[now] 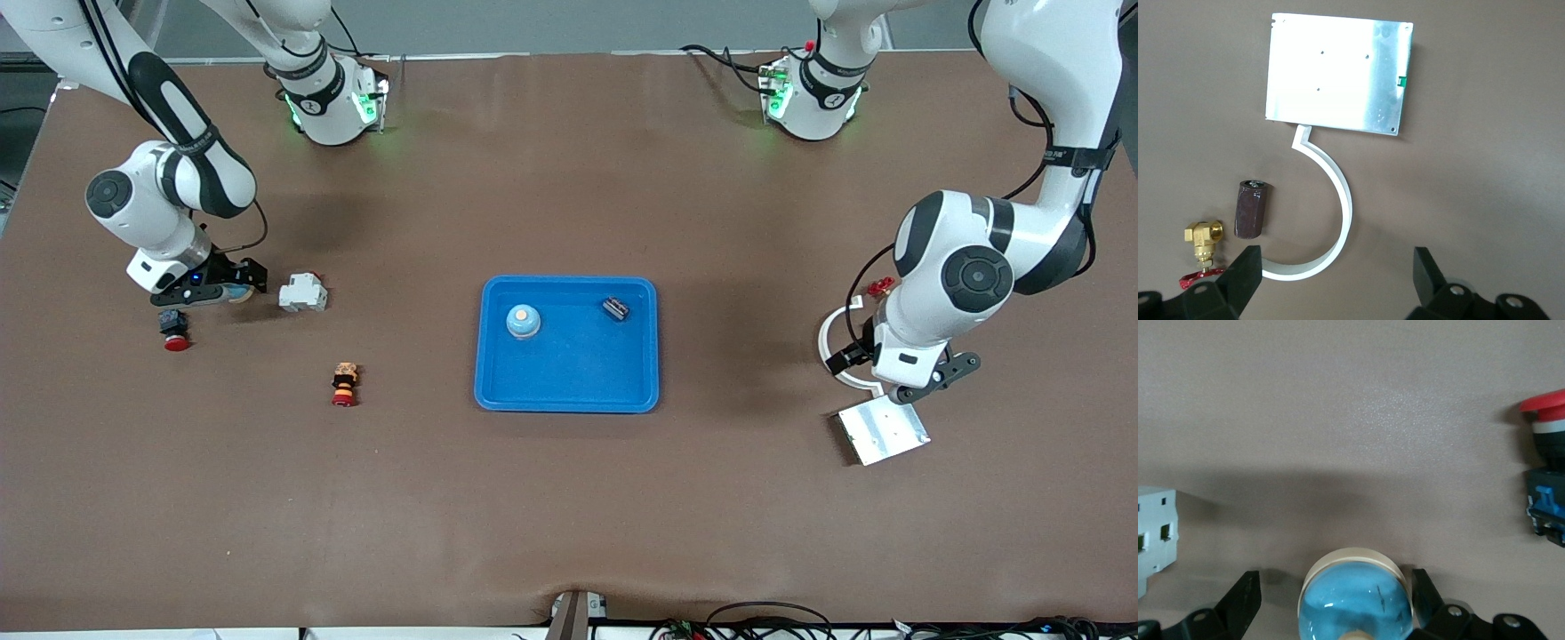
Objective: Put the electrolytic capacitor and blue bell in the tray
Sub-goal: 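Grasp the second blue bell with the right gripper while the left gripper reaches the capacitor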
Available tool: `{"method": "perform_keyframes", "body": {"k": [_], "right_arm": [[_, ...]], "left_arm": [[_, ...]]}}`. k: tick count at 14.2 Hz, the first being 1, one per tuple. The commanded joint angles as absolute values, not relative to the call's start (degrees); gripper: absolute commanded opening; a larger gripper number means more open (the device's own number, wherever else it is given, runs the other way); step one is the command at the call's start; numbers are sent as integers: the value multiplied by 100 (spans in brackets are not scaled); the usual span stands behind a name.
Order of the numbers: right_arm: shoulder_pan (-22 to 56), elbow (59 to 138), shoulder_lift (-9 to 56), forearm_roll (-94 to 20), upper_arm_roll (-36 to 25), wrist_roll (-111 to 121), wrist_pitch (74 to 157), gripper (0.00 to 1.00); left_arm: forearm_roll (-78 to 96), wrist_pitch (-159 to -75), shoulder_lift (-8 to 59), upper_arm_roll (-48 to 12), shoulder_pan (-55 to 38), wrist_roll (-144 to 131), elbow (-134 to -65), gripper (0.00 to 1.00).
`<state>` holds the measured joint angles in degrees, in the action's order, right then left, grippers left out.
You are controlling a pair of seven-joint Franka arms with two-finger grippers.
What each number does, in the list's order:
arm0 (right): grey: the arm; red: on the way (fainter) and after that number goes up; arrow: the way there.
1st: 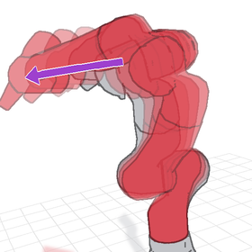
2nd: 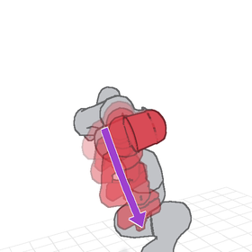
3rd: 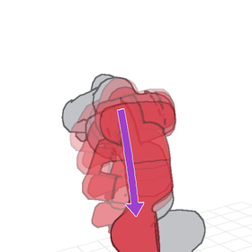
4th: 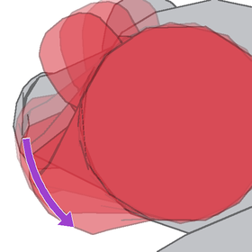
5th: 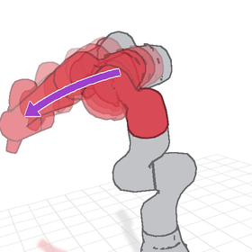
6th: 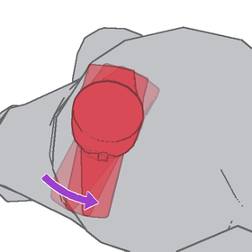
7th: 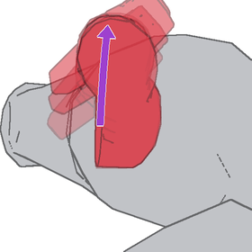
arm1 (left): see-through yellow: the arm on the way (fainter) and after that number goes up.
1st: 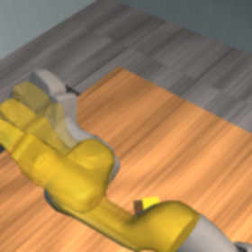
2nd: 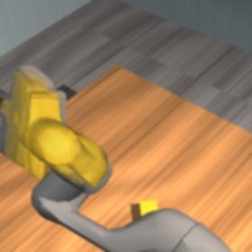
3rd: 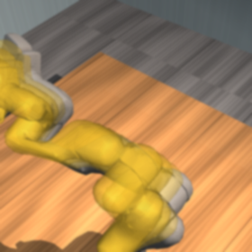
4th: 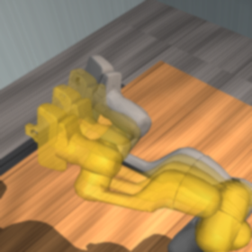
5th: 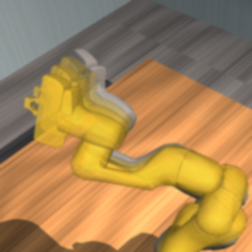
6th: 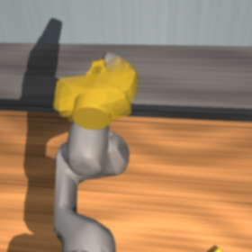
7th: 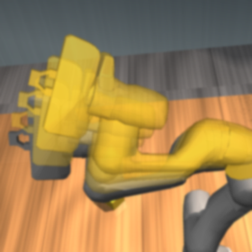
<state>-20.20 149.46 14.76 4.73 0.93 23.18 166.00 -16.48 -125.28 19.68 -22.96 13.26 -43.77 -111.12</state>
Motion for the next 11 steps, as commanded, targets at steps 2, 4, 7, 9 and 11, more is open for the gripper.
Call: {"method": "perform_keyframes", "body": {"k": [2, 4, 7, 9, 11], "right_arm": [[-2320, 14950, 1520, 483, 185, 2653, 16629, 100], [-2347, 14959, 1521, 483, 185, 2681, 16629, 100], [-2347, 14959, 1512, 483, 185, 2672, 16611, 100], [-2329, 14959, 1503, 483, 193, 2654, 16576, 31], [-2303, 14941, 1494, 483, 220, 2593, 16567, 0]], "left_arm": [[-1697, -12349, 1679, -2408, 1354, -4421, -11224, 100], [-1696, -12349, 1679, -2443, 1362, -4395, -11189, 100], [-1670, -12349, 1679, -2539, 1345, -4412, -11154, 100], [-1661, -12349, 1670, -2654, 1345, -4430, -11145, 100], [-1661, -12349, 1670, -2724, 1353, -4430, -11145, 100]]}}
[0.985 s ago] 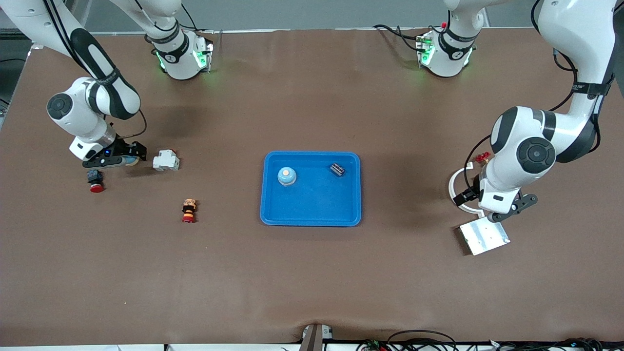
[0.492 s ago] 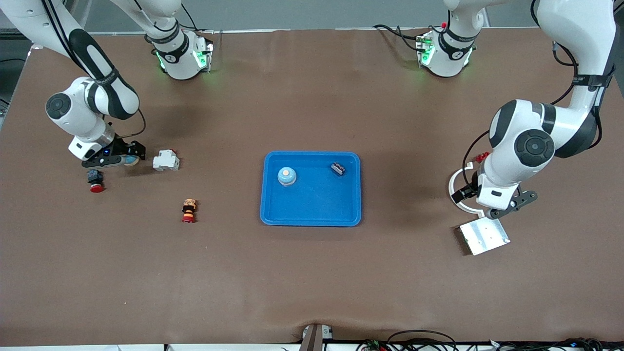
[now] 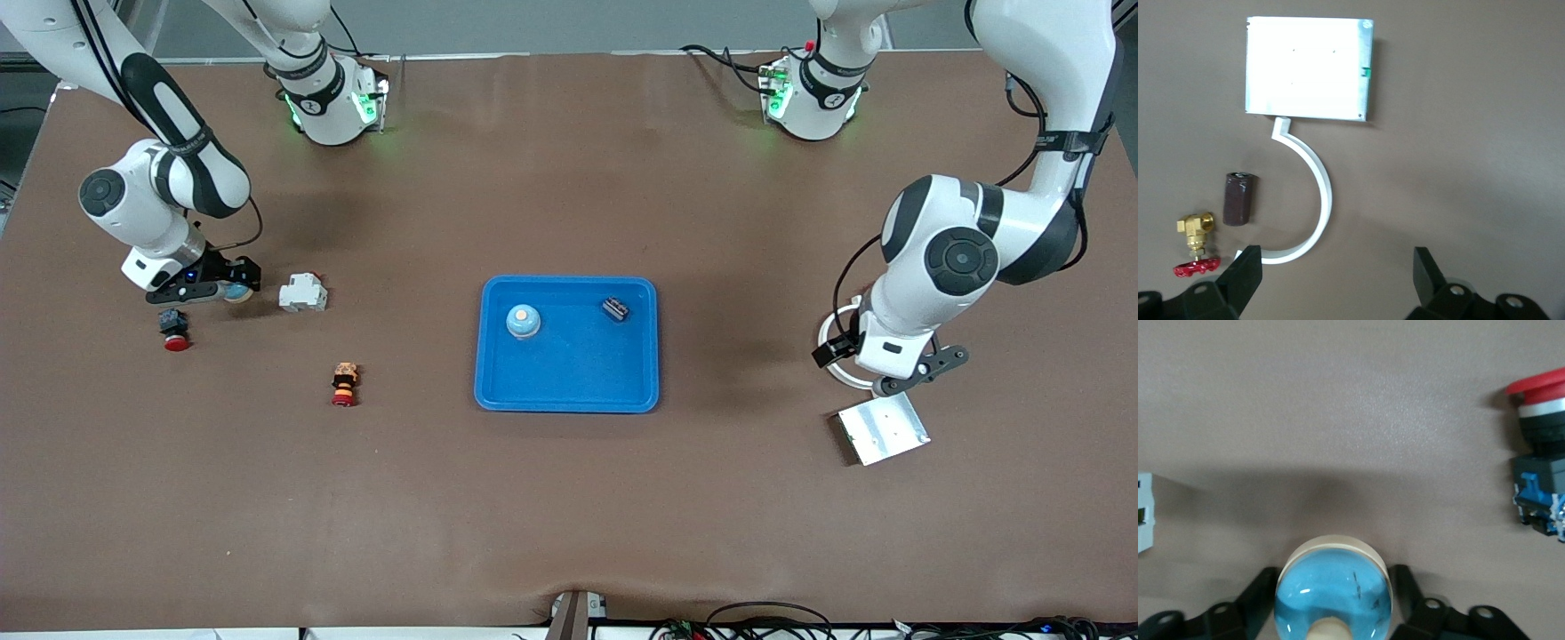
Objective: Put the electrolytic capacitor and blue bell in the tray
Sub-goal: 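Carry the second bell into the tray with the right gripper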
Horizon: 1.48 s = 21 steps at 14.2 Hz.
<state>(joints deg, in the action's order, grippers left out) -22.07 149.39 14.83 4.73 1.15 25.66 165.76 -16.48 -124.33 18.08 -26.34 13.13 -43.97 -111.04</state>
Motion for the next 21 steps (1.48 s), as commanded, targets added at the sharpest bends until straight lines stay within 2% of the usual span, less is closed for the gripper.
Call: {"method": "perform_keyframes", "body": {"k": [1, 3, 5, 7, 10, 14, 17, 21], "right_arm": [[-2294, 14941, 1451, 483, 246, 2549, 16541, 0], [-2276, 14854, 1057, 475, 491, 2270, 15817, 0], [-2180, 14574, 442, 440, 903, 1577, 14500, 0], [-1848, 14153, -24, -215, 1281, 969, 13347, 0], [-1128, 13380, -176, -940, 1362, -136, 12149, 0], [304, 12527, 16, -949, 1371, -2797, 11926, 0], [1175, 11763, 692, -880, 1362, -4460, 12145, 0], [1748, 10813, 1895, -494, 1354, -5850, 12760, 0]], "left_arm": [[-1652, -12349, 1670, -2733, 1345, -4430, -11145, 100], [-1652, -12349, 1670, -2847, 1353, -4499, -11136, 100], [-1652, -12349, 1670, -2996, 1354, -4727, -11110, 100], [-1652, -12349, 1679, -3102, 1345, -4843, -11109, 100], [-1652, -12349, 1679, -3173, 1354, -4843, -11109, 100], [-1652, -12322, 1679, -3173, 1362, -4817, -11118, 100], [-1652, -12287, 1679, -3173, 1380, -4772, -11118, 100], [-1652, -12287, 1679, -3173, 1389, -4772, -11109, 100]]}}
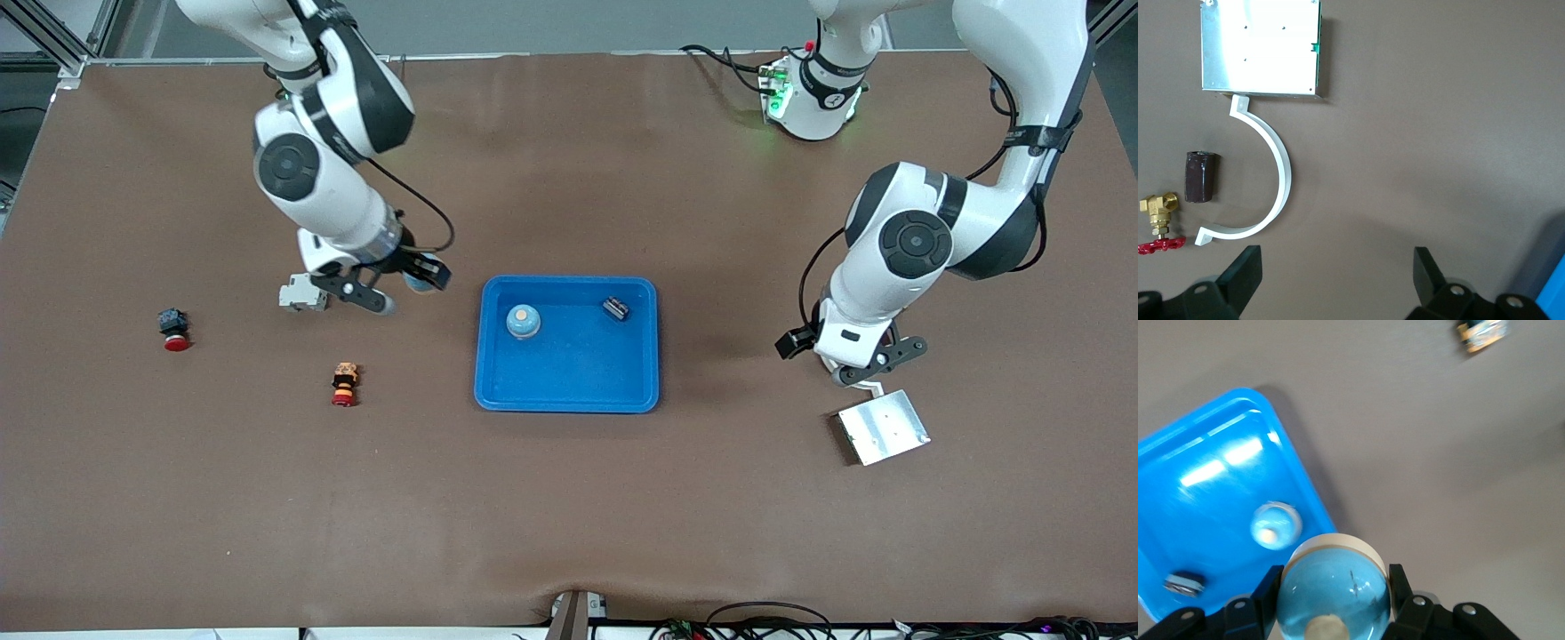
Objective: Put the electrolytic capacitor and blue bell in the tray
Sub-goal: 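Carry the second bell into the tray with the right gripper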
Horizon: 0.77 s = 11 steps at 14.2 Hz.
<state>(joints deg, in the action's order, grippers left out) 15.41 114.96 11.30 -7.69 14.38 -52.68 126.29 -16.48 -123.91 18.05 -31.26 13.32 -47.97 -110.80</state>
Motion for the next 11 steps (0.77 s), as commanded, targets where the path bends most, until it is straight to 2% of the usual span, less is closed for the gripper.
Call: {"method": "perform_keyframes", "body": {"k": [1, 4, 6, 11], "right_arm": [[1853, 10541, 2246, -240, 1354, -6228, 12866, 0], [2109, 9469, 3249, 543, 1345, -7318, 12841, 0], [2144, 8923, 3681, 589, 1345, -7488, 12832, 0], [2276, 8500, 4244, 659, 1275, -7655, 12928, 0]], "left_arm": [[-1652, -12287, 1687, -3173, 1389, -4772, -11109, 100], [-1652, -12287, 1679, -3182, 1389, -4772, -11101, 100], [-1652, -12287, 1679, -3182, 1380, -4772, -11101, 100], [-1652, -12287, 1687, -3199, 1336, -4860, -11092, 100]]}}
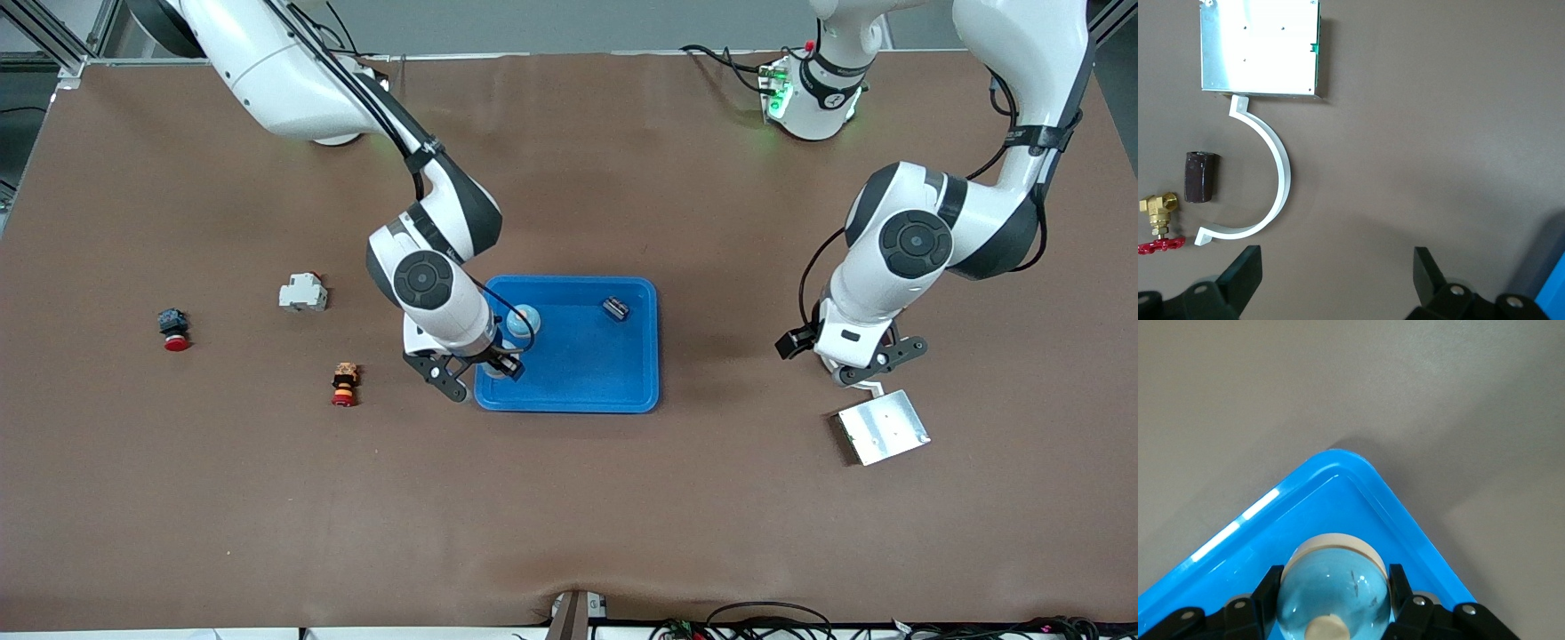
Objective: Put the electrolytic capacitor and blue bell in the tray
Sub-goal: 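Carry the second bell into the tray with the right gripper, then release the bell in the tray and withdraw the right gripper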
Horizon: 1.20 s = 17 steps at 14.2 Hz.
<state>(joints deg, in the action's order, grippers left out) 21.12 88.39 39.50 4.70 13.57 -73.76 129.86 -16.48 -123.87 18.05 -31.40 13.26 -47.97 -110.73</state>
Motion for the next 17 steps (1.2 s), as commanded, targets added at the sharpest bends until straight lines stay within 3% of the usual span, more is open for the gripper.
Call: {"method": "perform_keyframes", "body": {"k": [1, 7, 17], "right_arm": [[2346, 8456, 4358, 720, 1222, -7760, 12990, 0], [2706, 8455, 4816, 756, 1047, -8051, 13534, 0], [2769, 8455, 4904, 773, 941, -8051, 13605, 0]], "left_arm": [[-1635, -12287, 1687, -3208, 1336, -4860, -11066, 100], [-1450, -12278, 1679, -3226, 1397, -4772, -11030, 100], [-1433, -12120, 1643, -3278, 1468, -4816, -11048, 100]]}}
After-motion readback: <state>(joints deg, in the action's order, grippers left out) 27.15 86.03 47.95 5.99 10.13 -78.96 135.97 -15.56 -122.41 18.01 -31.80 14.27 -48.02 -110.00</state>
